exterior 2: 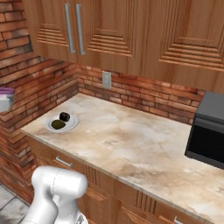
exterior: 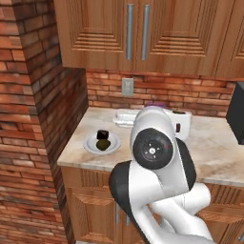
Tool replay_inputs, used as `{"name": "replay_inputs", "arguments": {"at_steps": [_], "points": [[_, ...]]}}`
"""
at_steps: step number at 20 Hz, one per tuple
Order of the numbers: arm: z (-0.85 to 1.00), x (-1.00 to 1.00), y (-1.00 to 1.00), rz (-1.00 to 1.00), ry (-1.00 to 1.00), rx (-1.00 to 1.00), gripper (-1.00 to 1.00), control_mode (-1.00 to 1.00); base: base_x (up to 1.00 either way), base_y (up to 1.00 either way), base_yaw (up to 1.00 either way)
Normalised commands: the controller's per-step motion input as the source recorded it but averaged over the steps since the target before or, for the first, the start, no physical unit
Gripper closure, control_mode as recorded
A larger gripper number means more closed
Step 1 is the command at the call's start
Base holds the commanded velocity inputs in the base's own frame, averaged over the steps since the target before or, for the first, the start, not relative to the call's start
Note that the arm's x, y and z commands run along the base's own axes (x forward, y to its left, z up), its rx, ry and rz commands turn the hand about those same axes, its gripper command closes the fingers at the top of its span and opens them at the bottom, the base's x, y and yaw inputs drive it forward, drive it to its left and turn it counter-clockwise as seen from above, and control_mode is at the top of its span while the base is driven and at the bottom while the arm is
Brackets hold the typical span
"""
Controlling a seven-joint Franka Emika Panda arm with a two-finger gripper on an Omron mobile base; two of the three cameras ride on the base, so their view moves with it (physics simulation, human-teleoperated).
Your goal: Pick the avocado and bread from the counter and place them on the plate. Then pick the jam from the cabinet and place it next to the plate. Lastly close the cabinet door.
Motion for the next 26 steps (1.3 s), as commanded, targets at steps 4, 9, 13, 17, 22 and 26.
{"name": "replay_inputs", "arguments": {"at_steps": [4, 9, 13, 17, 22, 26], "points": [[-0.36, 0.00, 0.33, -0.21, -0.01, -0.07, 1.00, -1.00, 0.00, 0.00, 0.00], [-0.46, 0.00, 0.05, -0.06, -0.10, -0.02, 1.00, -1.00, 0.00, 0.00, 0.00], [-0.51, 0.00, 0.00, 0.00, -0.18, 0.00, 1.00, -1.00, 0.00, 0.00, 0.00], [-0.51, -0.01, 0.00, 0.00, -0.23, 0.00, 1.00, -1.00, 0.00, 0.00, 0.00], [-0.48, -0.01, 0.00, 0.00, -0.18, 0.00, 1.00, -1.00, 0.00, 0.00, 0.00], [-0.53, 0.01, -0.14, 0.00, -0.08, 0.00, 1.00, -1.00, 0.00, 0.00, 0.00]]}}
